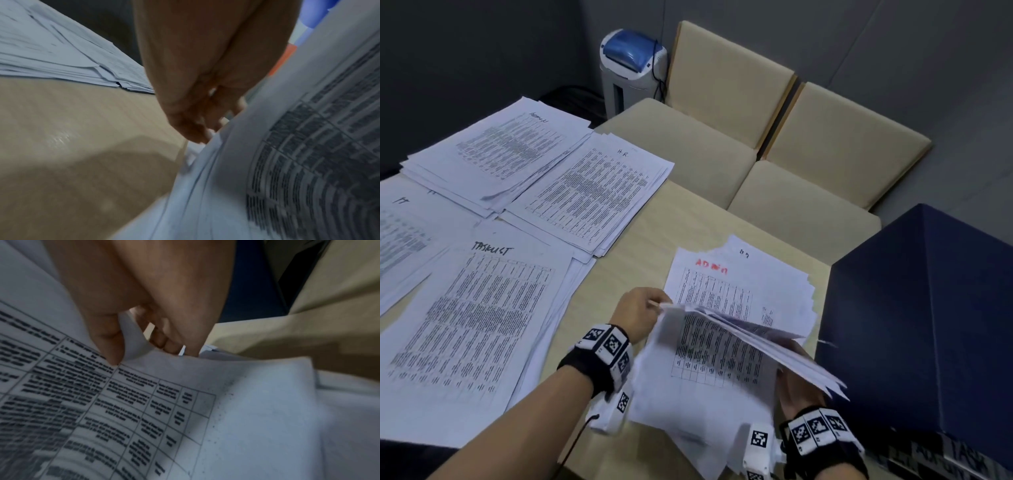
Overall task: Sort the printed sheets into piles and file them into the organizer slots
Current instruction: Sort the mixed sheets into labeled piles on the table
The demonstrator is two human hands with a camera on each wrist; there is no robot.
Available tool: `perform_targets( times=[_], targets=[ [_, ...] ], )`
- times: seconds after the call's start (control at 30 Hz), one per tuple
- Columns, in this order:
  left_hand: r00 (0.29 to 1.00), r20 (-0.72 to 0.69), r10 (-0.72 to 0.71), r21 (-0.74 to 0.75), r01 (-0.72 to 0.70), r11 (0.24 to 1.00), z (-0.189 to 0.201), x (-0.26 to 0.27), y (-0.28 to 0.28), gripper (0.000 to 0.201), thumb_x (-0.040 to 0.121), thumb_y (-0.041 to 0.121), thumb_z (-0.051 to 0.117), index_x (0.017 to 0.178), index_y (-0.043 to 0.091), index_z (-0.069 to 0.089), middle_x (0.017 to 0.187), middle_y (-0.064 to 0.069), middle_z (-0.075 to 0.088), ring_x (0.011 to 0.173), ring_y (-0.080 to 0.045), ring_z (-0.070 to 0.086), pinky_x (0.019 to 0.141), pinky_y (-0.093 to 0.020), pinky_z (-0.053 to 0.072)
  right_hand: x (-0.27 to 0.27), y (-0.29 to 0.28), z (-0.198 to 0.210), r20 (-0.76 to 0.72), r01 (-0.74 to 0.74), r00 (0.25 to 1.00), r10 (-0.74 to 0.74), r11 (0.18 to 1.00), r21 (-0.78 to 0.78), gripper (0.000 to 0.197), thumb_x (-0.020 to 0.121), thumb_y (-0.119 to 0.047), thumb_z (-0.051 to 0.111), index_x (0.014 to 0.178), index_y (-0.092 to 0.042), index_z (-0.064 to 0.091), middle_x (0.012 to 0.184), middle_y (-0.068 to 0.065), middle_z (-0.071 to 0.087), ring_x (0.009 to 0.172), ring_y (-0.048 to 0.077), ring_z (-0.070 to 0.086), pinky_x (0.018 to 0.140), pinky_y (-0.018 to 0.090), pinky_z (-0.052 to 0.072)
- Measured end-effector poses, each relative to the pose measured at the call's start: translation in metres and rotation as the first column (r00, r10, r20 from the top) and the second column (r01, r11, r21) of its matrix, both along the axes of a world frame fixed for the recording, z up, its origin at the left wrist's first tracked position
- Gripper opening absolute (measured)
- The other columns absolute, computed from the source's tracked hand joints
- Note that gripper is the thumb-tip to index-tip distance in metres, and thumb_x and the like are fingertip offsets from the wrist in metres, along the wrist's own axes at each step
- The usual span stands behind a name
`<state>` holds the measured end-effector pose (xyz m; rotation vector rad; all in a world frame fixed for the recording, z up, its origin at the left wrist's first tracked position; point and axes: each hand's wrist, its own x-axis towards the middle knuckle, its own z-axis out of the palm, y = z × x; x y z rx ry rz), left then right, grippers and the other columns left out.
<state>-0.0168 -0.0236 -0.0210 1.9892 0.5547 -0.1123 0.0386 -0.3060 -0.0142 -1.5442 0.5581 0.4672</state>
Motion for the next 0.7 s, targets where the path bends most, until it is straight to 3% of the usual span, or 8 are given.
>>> perform_targets(
  times=[0.1, 0.17, 0.23, 0.33, 0.43, 0.53, 0.63, 0.7],
  targets=[
    [0.979, -0.166, 0.117, 0.214, -0.08, 0.973, -0.015, 0.001, -0.003, 0.015, 0.083, 0.022, 0.065, 0.096, 0.016, 0.061, 0.088, 0.0, 0.066, 0.081, -0.021, 0.061, 0.066, -0.025, 0.042, -0.007, -0.007, -0.015, -0.014, 0.124, 0.992, -0.125, 0.992, -0.038, 0.027, 0.104, -0.009, 0.04, 0.083, -0.018, 0.053, 0.106, 0.011, 0.06, 0.083, 0.014, 0.055, 0.07, 0.019, 0.049],
    [0.962, -0.266, 0.065, 0.241, 0.0, 0.971, -0.02, 0.002, -0.005, 0.017, 0.08, 0.031, 0.068, 0.079, 0.018, 0.056, 0.076, 0.001, 0.061, 0.073, -0.021, 0.059, 0.058, -0.024, 0.041, -0.01, -0.005, -0.014, -0.016, 0.202, 0.979, -0.202, 0.979, 0.013, 0.017, 0.101, -0.007, 0.048, 0.09, -0.012, 0.059, 0.115, 0.023, 0.063, 0.085, 0.022, 0.059, 0.077, 0.029, 0.052],
    [0.963, -0.268, 0.0, 0.304, 0.085, 0.949, -0.024, 0.005, -0.006, 0.033, 0.083, 0.03, 0.066, 0.061, 0.018, 0.044, 0.062, 0.0, 0.052, 0.065, -0.024, 0.051, 0.051, -0.025, 0.032, -0.008, -0.004, -0.01, 0.045, 0.205, 0.977, -0.207, 0.977, 0.049, 0.021, 0.088, 0.006, 0.057, 0.104, -0.006, 0.065, 0.106, 0.019, 0.068, 0.093, 0.032, 0.063, 0.074, 0.033, 0.054],
    [0.982, -0.16, -0.101, 0.341, 0.151, 0.928, -0.021, 0.005, -0.006, 0.033, 0.092, 0.025, 0.057, 0.064, 0.014, 0.043, 0.067, -0.006, 0.053, 0.067, -0.029, 0.049, 0.057, -0.032, 0.033, -0.006, -0.006, -0.006, 0.018, 0.181, 0.983, -0.183, 0.981, 0.07, 0.026, 0.08, 0.01, 0.057, 0.099, -0.003, 0.068, 0.09, 0.018, 0.071, 0.086, 0.032, 0.066, 0.072, 0.037, 0.052],
    [0.985, 0.073, -0.159, 0.241, 0.137, 0.961, -0.02, 0.001, -0.004, 0.017, 0.094, 0.013, 0.055, 0.078, 0.008, 0.059, 0.066, -0.003, 0.059, 0.063, -0.023, 0.054, 0.059, -0.029, 0.038, -0.007, -0.007, -0.005, 0.014, 0.191, 0.981, -0.194, 0.975, 0.114, 0.023, 0.08, 0.012, 0.055, 0.094, -0.001, 0.066, 0.086, 0.018, 0.071, 0.082, 0.033, 0.066, 0.075, 0.04, 0.051],
    [0.978, 0.159, -0.136, 0.044, 0.131, 0.99, -0.016, -0.002, -0.003, 0.024, 0.093, 0.003, 0.055, 0.079, 0.02, 0.067, 0.066, 0.007, 0.062, 0.06, -0.01, 0.052, 0.059, -0.016, 0.039, -0.005, -0.005, -0.008, 0.039, 0.157, 0.986, -0.165, 0.976, 0.149, 0.02, 0.083, 0.011, 0.057, 0.093, -0.003, 0.067, 0.092, 0.015, 0.071, 0.087, 0.029, 0.066, 0.081, 0.039, 0.051],
    [0.983, 0.13, -0.128, -0.178, 0.151, 0.972, -0.017, -0.006, -0.001, 0.037, 0.086, -0.011, 0.051, 0.079, 0.017, 0.073, 0.079, -0.001, 0.074, 0.074, -0.024, 0.068, 0.072, -0.036, 0.056, -0.005, 0.0, -0.004, -0.016, 0.123, 0.992, -0.122, 0.985, 0.12, 0.02, 0.092, 0.0, 0.057, 0.084, -0.017, 0.063, 0.095, 0.01, 0.067, 0.082, 0.018, 0.058, 0.08, 0.038, 0.049],
    [0.985, 0.107, -0.139, -0.289, 0.164, 0.943, -0.015, -0.008, -0.002, 0.041, 0.08, -0.02, 0.044, 0.09, 0.007, 0.074, 0.09, -0.013, 0.075, 0.09, -0.039, 0.069, 0.083, -0.051, 0.056, -0.01, 0.004, 0.001, 0.019, 0.126, 0.991, -0.129, 0.985, 0.12, 0.017, 0.091, 0.003, 0.057, 0.092, -0.011, 0.066, 0.091, 0.007, 0.071, 0.091, 0.025, 0.062, 0.075, 0.035, 0.05]
  ],
)
